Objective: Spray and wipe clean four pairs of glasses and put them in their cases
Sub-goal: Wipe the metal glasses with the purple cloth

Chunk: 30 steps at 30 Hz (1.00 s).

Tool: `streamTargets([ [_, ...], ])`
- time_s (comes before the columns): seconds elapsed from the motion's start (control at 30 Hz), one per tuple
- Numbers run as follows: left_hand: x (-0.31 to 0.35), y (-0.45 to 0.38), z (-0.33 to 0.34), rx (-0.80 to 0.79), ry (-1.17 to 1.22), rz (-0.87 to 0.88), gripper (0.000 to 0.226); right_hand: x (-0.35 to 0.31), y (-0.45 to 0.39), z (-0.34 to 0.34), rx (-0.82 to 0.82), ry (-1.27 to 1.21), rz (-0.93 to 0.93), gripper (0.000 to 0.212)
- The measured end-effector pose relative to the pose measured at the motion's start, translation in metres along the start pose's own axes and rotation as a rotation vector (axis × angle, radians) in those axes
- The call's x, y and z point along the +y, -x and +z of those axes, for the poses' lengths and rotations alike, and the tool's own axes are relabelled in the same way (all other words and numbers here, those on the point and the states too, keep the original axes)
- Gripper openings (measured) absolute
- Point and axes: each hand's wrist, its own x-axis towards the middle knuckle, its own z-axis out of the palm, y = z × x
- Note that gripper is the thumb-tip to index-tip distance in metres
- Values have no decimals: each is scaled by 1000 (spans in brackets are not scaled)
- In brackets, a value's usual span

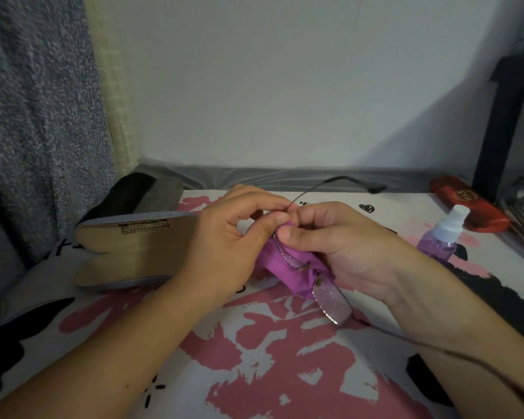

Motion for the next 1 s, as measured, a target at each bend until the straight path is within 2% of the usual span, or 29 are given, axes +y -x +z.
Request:
streamTargets([
  [0.1,1,-2,-3,-14,95,-94,24,1,0,0,10,7,-2,28],
  [0.23,-2,-3,-6,-64,94,-140,16,1,-1,-2,-34,65,28,18],
  [0.37,-3,-2,-5,-91,29,-129,11,4,-1,1,-50,64,62,40],
  [0.6,0,-2,-8,-50,58,-166,18,4,0,3,-7,58,47,40],
  [0.73,-2,-1,-7,-67,18,-159,11,4,1,3,-86,82,63,9],
  [0.8,-3,1,-6,-70,13,-154,11,5,0,4,-85,91,65,17],
  [0.9,-2,1,-4,-78,8,-156,10,4,0,9,-52,105,64,15],
  [1.0,4,-5,-7,-128,100,-264,14,2,1,8,8,124,28,26],
])
